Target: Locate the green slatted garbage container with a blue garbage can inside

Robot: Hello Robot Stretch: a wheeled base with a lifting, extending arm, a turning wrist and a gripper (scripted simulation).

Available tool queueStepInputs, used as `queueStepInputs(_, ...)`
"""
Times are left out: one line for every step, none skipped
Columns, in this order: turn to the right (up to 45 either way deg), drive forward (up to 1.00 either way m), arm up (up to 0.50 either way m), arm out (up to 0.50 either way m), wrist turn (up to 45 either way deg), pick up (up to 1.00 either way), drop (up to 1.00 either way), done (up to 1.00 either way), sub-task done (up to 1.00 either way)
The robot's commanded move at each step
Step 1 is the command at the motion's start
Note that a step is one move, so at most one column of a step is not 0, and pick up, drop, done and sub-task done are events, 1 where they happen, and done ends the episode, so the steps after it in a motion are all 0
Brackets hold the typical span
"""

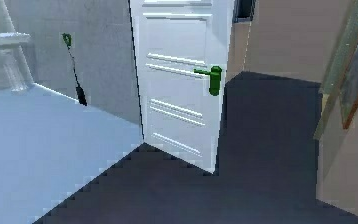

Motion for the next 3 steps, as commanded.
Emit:
queueStepInputs(0.0,0.55,0.0,0.0,0.0,0.0,0.0,0.0,0.0)
queueStepInputs(-45.0,0.0,0.0,0.0,0.0,0.0,0.0,0.0,0.0)
queueStepInputs(-9.0,0.0,0.0,0.0,0.0,0.0,0.0,0.0,0.0)
